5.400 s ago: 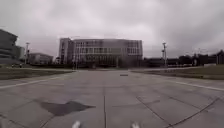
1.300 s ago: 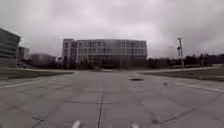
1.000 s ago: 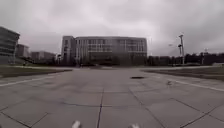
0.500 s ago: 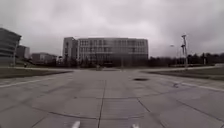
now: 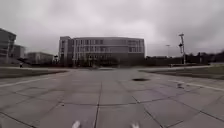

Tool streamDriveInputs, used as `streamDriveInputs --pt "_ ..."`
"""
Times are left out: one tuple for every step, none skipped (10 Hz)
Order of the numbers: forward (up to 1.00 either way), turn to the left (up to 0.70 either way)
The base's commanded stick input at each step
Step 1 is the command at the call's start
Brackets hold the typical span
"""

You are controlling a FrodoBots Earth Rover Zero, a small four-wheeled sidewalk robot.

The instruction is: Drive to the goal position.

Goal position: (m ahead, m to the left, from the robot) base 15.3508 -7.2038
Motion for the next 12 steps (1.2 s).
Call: streamDriveInputs --pt "0.70 0.00" --pt "0.70 0.00" --pt "0.70 0.00" --pt "0.70 0.00" --pt "0.70 0.00" --pt "0.70 0.00" --pt "0.70 0.00" --pt "0.70 0.00" --pt "0.70 0.00" --pt "0.70 0.00" --pt "0.70 0.00" --pt "0.70 0.00"
